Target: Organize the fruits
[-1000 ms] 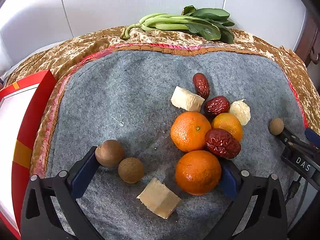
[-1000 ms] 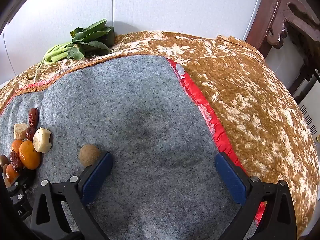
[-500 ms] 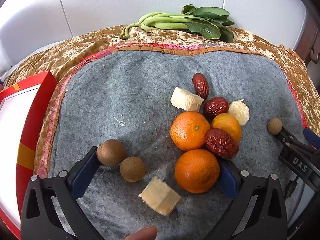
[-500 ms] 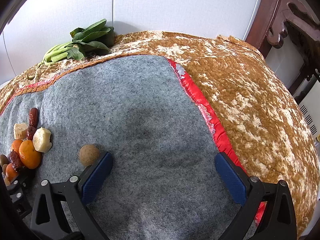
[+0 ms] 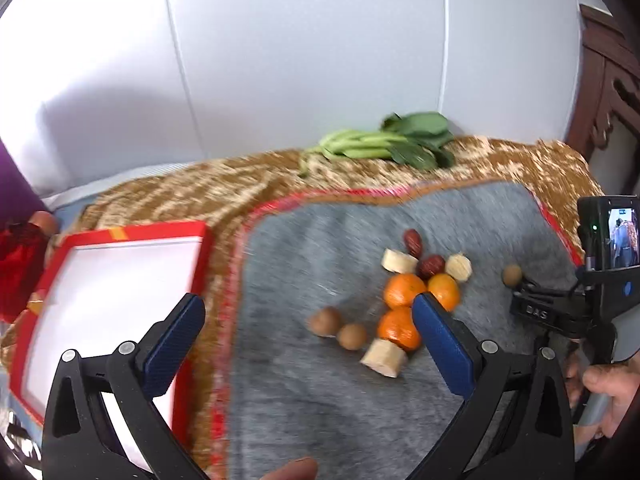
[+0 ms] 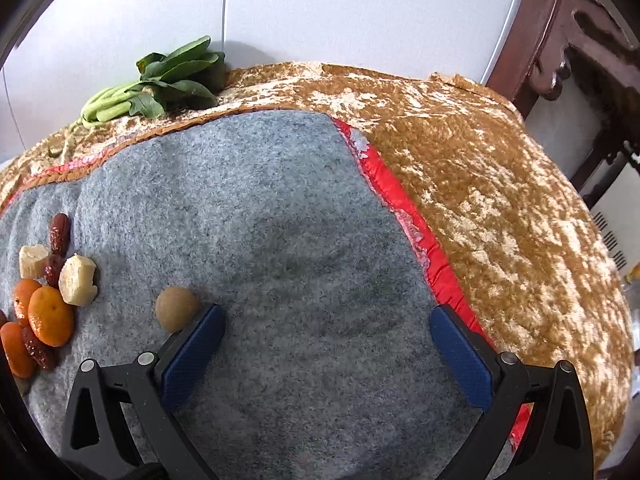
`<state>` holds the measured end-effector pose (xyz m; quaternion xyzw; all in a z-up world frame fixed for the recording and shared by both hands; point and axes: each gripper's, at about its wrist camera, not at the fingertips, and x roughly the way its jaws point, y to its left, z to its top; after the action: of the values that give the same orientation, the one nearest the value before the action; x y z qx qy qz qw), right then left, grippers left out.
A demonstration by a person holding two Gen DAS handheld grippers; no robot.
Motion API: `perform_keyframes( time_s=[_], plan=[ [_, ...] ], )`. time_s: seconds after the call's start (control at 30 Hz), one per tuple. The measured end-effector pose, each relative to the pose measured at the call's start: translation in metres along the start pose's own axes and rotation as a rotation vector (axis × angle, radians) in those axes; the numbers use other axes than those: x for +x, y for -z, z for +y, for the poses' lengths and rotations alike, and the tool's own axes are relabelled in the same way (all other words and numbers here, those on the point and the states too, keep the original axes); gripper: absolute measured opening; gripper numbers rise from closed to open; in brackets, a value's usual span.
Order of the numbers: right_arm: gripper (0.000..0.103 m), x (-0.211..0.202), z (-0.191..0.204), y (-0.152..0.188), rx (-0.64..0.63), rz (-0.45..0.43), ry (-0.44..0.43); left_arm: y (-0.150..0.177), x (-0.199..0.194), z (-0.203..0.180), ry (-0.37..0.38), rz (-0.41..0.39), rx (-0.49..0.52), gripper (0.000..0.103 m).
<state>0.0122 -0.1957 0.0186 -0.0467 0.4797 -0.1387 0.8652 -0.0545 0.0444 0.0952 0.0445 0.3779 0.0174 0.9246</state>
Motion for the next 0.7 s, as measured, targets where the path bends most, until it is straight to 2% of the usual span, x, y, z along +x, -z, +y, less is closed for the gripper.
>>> perform_keyframes(
  time_s=[0.07,0.13,0.2,0.3,0.43,0.5,0.57,0.63,0.7],
  plan=[
    [0.102,-0.004,-0.002,-0.006,-0.012,0.046,-0.021,-0.003,-0.005,0.008,-0.032,-0.023,-0.003,0.103],
    [0.1,-0.017,-0.009,-0.012,0.018,0.06,-0.089,-0.004,-0.007,0.015,-0.045,-0.026,-0.008,0.103],
    [0.1,-0.035,-0.014,-0.014,0.038,0.01,-0.104,-0.006,-0.011,0.024,-0.059,-0.024,-0.028,0.103],
    [0.101,-0.076,-0.013,-0.023,0.032,-0.11,-0.175,-0.009,-0.016,0.033,-0.056,-0.04,-0.069,0.103],
    [0.101,-0.109,0.005,-0.032,-0.043,-0.18,-0.269,-0.01,-0.023,0.041,-0.066,-0.049,-0.1,0.103],
    [0.101,-0.12,0.019,-0.038,-0.096,-0.17,-0.329,-0.011,-0.023,0.047,-0.054,-0.032,-0.134,0.103],
    [0.101,-0.13,0.033,-0.044,-0.149,-0.127,-0.429,-0.008,-0.016,0.051,-0.052,-0.005,-0.154,0.103],
    [0.101,-0.136,0.047,-0.048,-0.249,-0.084,-0.456,-0.003,0.0,0.052,-0.048,0.076,-0.143,0.103],
    [0.101,-0.137,0.049,-0.043,-0.286,-0.079,-0.466,0.005,0.019,0.046,-0.051,0.167,-0.106,0.103]
  ],
)
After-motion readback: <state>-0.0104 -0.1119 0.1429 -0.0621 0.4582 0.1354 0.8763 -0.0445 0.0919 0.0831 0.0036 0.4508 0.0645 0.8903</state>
